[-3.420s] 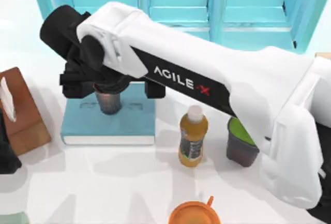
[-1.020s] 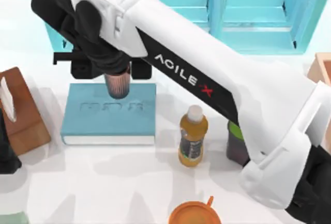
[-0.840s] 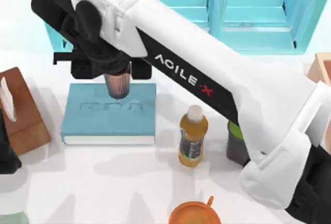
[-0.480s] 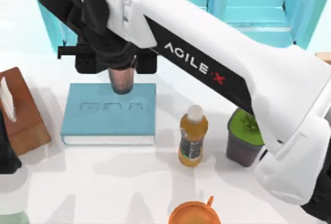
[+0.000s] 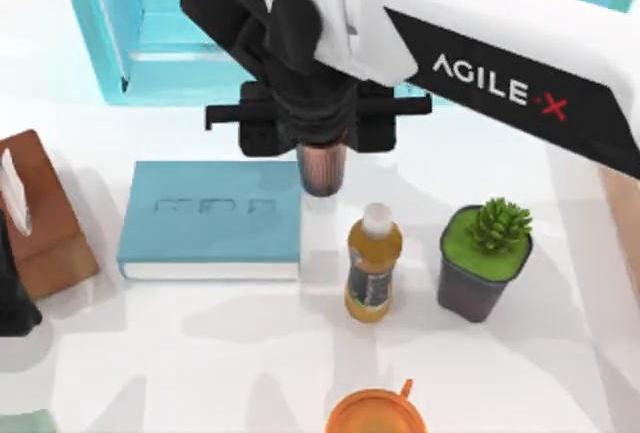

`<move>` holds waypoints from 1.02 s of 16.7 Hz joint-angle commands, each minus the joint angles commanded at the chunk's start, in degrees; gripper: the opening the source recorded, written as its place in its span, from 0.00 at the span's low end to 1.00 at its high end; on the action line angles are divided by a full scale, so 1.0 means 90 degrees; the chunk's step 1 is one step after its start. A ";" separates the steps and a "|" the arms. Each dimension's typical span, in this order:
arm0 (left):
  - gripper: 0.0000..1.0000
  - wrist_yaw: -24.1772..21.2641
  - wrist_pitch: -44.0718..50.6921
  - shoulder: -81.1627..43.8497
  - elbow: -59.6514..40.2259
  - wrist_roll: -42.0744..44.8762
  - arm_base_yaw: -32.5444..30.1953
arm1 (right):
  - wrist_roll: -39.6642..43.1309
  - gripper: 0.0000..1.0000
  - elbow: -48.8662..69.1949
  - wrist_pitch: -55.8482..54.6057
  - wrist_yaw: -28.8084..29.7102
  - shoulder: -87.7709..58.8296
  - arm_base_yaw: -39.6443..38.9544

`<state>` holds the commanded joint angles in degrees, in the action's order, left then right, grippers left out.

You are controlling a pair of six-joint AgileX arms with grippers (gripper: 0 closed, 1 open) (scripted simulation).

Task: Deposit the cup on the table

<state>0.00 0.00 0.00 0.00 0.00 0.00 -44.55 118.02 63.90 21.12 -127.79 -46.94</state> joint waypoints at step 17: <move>1.00 0.0000 0.0000 0.0000 0.0000 0.0000 0.0000 | 0.0420 0.00 -0.2436 -0.1706 -0.0060 0.1098 0.0330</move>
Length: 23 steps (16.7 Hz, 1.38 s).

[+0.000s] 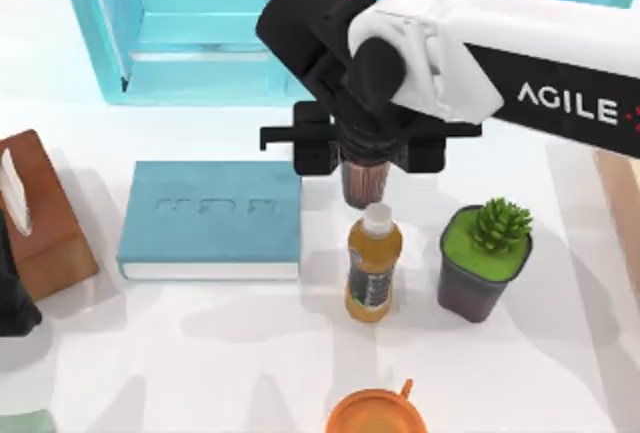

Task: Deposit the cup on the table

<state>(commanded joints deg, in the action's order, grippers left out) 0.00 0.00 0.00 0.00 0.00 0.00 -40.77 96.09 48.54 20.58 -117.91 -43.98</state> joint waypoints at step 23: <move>1.00 0.0000 0.0000 0.0000 0.0000 0.0000 0.0000 | 0.0099 1.00 -0.0336 -0.0674 -0.0035 -0.0251 0.0117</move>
